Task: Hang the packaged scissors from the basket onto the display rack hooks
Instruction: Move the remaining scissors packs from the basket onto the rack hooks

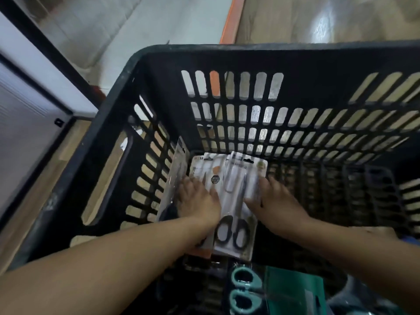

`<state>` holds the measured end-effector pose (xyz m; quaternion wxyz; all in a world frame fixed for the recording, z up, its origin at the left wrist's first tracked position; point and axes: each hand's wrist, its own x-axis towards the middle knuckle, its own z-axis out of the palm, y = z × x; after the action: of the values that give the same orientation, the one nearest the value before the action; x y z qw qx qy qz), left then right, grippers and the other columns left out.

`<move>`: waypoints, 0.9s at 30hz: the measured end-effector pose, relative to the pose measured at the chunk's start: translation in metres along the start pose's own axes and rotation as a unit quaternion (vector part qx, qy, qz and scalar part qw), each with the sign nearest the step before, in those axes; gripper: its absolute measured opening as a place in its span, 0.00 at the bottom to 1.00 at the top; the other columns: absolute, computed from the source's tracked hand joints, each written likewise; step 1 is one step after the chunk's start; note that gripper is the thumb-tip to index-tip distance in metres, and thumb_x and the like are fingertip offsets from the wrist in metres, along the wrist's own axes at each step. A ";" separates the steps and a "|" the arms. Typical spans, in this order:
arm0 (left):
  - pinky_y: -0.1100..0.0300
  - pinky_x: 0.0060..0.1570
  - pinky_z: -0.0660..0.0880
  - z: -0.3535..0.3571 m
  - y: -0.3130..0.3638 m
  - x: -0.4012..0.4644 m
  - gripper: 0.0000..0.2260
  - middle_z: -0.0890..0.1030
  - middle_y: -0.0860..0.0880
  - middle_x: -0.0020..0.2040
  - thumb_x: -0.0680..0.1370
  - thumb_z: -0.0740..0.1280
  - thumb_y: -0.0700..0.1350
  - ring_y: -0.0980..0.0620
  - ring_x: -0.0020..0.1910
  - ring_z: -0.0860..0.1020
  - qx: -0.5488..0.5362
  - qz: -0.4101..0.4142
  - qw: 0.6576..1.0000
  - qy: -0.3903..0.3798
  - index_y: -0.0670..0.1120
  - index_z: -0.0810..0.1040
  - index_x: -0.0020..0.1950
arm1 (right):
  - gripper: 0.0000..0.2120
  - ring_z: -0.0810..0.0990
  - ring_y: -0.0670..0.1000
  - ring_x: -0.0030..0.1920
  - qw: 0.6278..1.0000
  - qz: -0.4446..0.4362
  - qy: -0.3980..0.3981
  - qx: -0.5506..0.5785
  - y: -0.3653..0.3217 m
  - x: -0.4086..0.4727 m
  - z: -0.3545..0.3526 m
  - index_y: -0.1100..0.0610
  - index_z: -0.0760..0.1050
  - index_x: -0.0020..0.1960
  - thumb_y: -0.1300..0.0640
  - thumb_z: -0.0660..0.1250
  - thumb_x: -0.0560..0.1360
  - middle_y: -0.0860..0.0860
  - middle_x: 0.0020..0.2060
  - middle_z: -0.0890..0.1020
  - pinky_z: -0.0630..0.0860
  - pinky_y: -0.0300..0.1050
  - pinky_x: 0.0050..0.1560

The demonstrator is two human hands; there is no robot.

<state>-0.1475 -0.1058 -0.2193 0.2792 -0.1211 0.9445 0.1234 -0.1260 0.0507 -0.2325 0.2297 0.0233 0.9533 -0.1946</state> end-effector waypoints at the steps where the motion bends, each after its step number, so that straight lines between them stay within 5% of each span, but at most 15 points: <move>1: 0.50 0.74 0.45 0.002 0.001 -0.001 0.28 0.41 0.43 0.78 0.83 0.45 0.54 0.44 0.77 0.41 0.004 -0.003 1.000 -0.006 0.40 0.41 0.77 | 0.35 0.54 0.57 0.74 1.000 0.006 -0.008 0.002 0.001 -0.002 0.005 0.57 0.50 0.75 0.39 0.55 0.77 0.58 0.74 0.54 0.59 0.52 0.71; 4: 0.49 0.74 0.44 0.005 0.002 -0.006 0.28 0.38 0.43 0.77 0.83 0.44 0.54 0.45 0.76 0.39 0.005 0.004 1.000 -0.017 0.39 0.41 0.77 | 0.38 0.46 0.57 0.76 0.999 0.019 -0.026 -0.001 0.002 -0.011 0.014 0.56 0.45 0.76 0.36 0.54 0.77 0.57 0.76 0.47 0.50 0.51 0.74; 9: 0.50 0.74 0.46 0.016 -0.002 -0.014 0.28 0.37 0.46 0.77 0.83 0.46 0.54 0.47 0.76 0.39 -0.008 0.018 1.000 -0.009 0.44 0.40 0.77 | 0.39 0.45 0.56 0.76 0.997 0.053 -0.013 0.050 -0.011 -0.008 0.017 0.59 0.45 0.76 0.38 0.55 0.77 0.58 0.76 0.48 0.47 0.48 0.74; 17: 0.50 0.71 0.54 0.013 0.008 -0.016 0.28 0.51 0.44 0.76 0.81 0.54 0.56 0.44 0.75 0.50 -0.043 0.024 0.999 0.000 0.44 0.51 0.76 | 0.30 0.68 0.56 0.66 0.968 0.068 0.102 0.219 -0.024 0.007 0.019 0.57 0.63 0.69 0.50 0.70 0.72 0.55 0.64 0.71 0.67 0.45 0.61; 23: 0.49 0.67 0.60 0.003 0.017 -0.015 0.36 0.57 0.42 0.73 0.75 0.65 0.59 0.42 0.73 0.56 -0.051 0.001 0.999 0.009 0.42 0.54 0.74 | 0.25 0.76 0.58 0.57 0.931 0.197 0.065 0.300 -0.015 0.013 0.009 0.60 0.72 0.60 0.52 0.74 0.68 0.58 0.58 0.75 0.75 0.47 0.55; 27: 0.49 0.70 0.58 -0.005 0.020 -0.012 0.43 0.55 0.41 0.74 0.70 0.70 0.61 0.41 0.73 0.54 -0.053 -0.020 0.998 -0.032 0.41 0.53 0.75 | 0.07 0.81 0.59 0.49 0.903 0.208 -0.001 0.376 -0.002 0.012 0.000 0.59 0.79 0.47 0.56 0.71 0.72 0.59 0.48 0.82 0.78 0.53 0.53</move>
<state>-0.1457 -0.0862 -0.2054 0.3053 -0.1503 0.9246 0.1714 -0.1368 0.0485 -0.2368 0.2397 0.3054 0.7827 -0.4865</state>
